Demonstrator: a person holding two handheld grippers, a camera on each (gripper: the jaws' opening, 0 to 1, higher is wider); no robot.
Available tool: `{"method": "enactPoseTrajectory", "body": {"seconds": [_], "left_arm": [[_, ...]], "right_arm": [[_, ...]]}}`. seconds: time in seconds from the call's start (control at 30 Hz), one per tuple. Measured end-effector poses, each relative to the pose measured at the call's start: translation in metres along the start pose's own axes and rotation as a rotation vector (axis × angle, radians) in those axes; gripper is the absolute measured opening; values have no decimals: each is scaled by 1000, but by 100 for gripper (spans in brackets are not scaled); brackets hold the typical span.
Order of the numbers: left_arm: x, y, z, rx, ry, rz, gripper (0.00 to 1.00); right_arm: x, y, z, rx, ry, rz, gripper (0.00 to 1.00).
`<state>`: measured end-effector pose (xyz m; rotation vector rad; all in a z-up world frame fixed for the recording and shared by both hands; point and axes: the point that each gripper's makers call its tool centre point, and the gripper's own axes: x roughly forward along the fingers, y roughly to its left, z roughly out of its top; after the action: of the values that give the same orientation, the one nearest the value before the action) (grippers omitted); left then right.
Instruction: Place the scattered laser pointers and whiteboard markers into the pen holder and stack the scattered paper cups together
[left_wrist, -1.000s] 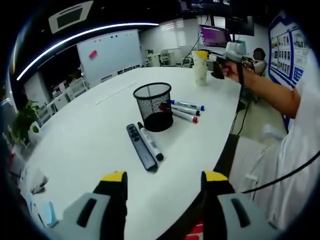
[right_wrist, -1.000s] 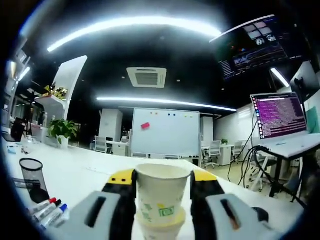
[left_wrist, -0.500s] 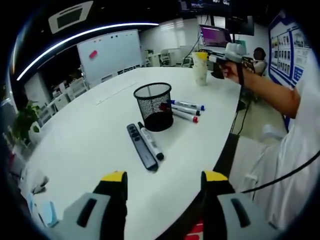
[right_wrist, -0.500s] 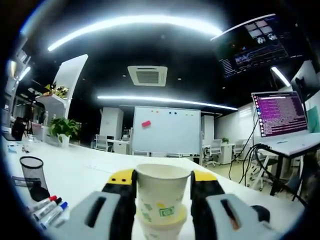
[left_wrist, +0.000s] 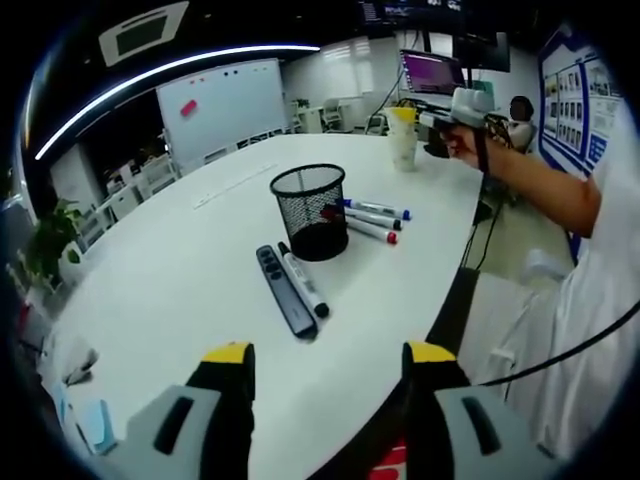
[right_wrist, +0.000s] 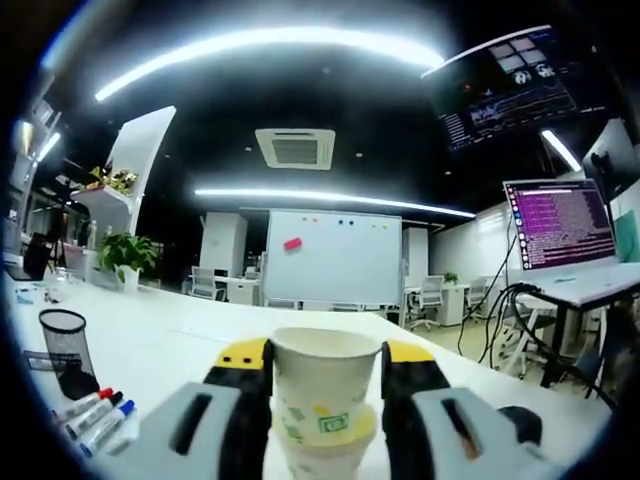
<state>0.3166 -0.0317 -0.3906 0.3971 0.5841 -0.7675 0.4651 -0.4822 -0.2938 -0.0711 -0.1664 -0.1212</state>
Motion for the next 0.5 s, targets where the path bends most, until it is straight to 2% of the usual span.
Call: {"method": "enactPoseTrajectory", "body": {"seconds": [0.5], "left_arm": [[0,1,0,-1,1,5,59]], "right_arm": [[-1,-5,-7,11,12,-16,44]]}}
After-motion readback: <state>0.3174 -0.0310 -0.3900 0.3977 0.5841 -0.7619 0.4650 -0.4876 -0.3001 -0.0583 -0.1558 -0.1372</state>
